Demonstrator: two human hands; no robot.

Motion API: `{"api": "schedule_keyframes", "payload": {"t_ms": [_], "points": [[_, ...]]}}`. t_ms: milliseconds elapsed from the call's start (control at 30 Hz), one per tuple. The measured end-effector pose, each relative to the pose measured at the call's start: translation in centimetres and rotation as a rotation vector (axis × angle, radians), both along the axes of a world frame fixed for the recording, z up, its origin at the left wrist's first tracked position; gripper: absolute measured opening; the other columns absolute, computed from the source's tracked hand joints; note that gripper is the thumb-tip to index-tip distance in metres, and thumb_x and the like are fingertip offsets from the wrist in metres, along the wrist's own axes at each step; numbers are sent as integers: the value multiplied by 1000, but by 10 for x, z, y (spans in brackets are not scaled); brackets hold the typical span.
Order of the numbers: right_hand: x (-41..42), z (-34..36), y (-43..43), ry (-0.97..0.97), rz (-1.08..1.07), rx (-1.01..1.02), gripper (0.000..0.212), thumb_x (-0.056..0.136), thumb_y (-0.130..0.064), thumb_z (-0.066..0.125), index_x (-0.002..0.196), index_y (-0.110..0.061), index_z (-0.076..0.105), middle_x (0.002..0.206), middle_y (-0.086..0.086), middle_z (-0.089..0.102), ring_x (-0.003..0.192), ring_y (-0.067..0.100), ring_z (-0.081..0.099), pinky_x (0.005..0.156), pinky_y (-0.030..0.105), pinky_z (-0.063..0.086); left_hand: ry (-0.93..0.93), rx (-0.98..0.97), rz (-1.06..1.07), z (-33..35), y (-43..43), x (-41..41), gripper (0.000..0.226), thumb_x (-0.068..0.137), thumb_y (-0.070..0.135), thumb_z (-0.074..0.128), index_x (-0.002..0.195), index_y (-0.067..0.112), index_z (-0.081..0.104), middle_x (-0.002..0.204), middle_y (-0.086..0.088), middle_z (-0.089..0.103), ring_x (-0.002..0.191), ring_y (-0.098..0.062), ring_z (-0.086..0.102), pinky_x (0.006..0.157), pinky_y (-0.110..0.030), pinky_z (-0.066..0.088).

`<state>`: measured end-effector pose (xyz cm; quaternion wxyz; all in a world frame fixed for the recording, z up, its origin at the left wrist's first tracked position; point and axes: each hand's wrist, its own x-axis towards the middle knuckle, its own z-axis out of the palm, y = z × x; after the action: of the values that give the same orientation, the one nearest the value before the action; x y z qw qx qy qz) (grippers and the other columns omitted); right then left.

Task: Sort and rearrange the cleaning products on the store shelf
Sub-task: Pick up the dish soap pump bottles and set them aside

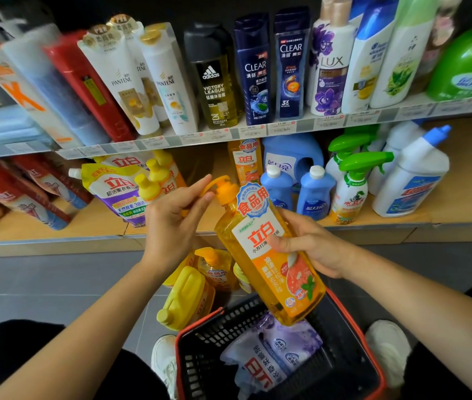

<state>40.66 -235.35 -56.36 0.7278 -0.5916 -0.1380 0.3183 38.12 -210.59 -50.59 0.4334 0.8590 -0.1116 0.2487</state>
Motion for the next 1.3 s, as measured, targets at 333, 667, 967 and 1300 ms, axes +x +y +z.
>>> {"api": "schedule_keyframes", "payload": {"t_ms": [333, 667, 967, 1300], "points": [[1, -1, 1, 70, -42, 15, 50, 81, -27, 74, 129, -24, 61, 126, 11, 69, 118, 35, 64, 103, 78, 31, 257, -303, -161, -1, 8, 7, 38, 101, 13, 49, 137, 4, 58, 108, -12, 73, 103, -21, 70, 86, -27, 56], [0, -1, 5, 47, -85, 39, 53, 78, -27, 78, 128, -24, 60, 124, 10, 70, 116, 33, 66, 96, 52, 53, 259, -421, -147, -6, 6, 7, 42, 93, 16, 61, 135, 12, 62, 112, -4, 76, 108, -22, 71, 87, -32, 58], [-3, 5, 9, 11, -290, 10, 63, 74, -24, 81, 130, -12, 55, 121, 11, 71, 110, 31, 69, 99, 57, 51, 650, -583, -285, -33, -18, -5, 73, 84, 27, 75, 150, 27, 44, 134, -6, 66, 116, -19, 67, 83, -28, 58], [0, 9, 13, 84, -434, 162, 59, 79, -31, 73, 133, -14, 56, 124, 8, 70, 115, 28, 67, 95, 44, 55, 920, -458, -394, -69, -44, -23, 62, 71, 30, 89, 124, 22, 60, 119, -2, 75, 110, -26, 71, 91, -47, 59]]}}
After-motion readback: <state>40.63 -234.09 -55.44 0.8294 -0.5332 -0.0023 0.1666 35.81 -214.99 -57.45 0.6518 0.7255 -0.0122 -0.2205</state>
